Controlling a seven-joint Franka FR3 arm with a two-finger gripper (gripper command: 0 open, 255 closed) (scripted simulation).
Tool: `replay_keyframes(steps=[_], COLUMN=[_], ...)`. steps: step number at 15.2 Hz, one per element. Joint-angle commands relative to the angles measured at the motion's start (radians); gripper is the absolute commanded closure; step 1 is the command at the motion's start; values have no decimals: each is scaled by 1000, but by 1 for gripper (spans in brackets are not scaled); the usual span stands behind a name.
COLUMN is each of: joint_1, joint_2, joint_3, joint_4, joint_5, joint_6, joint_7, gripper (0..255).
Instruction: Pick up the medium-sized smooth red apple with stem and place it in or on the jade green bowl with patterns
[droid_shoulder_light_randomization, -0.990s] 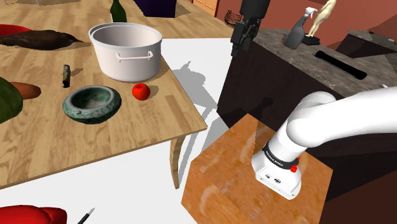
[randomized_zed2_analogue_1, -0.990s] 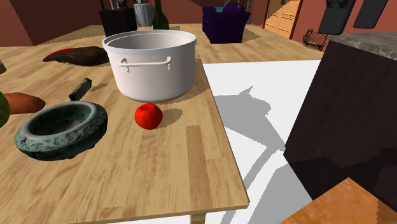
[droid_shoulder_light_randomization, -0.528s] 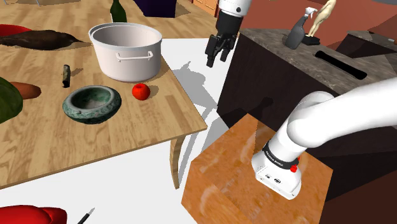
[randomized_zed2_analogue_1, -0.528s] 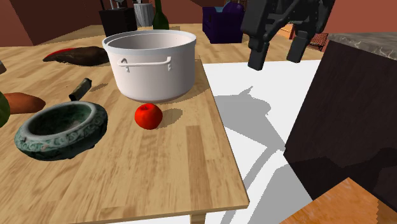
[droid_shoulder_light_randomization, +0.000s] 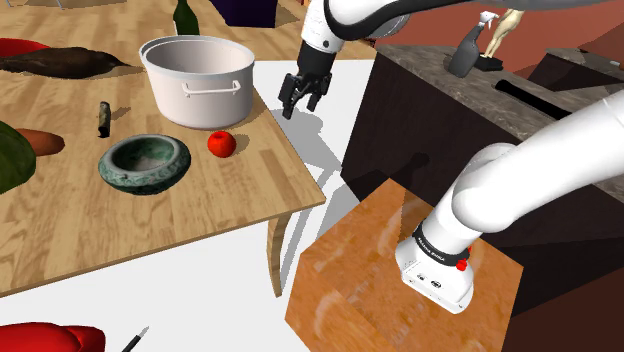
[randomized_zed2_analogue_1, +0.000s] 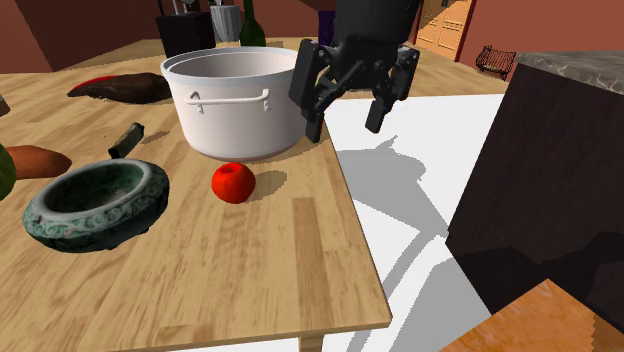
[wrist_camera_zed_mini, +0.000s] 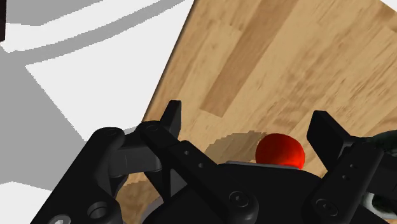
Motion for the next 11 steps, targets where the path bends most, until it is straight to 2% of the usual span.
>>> replay_keyframes(steps=[1, 6, 11], joint_1=[4, 11, 19], joint_2=[58, 230, 411], joint_3=[16, 55, 84], joint_4=[9, 74, 175], joint_5=[12, 21, -3], joint_6=[75, 244, 386], joint_7=[14, 55, 108], gripper=[0, 0, 0])
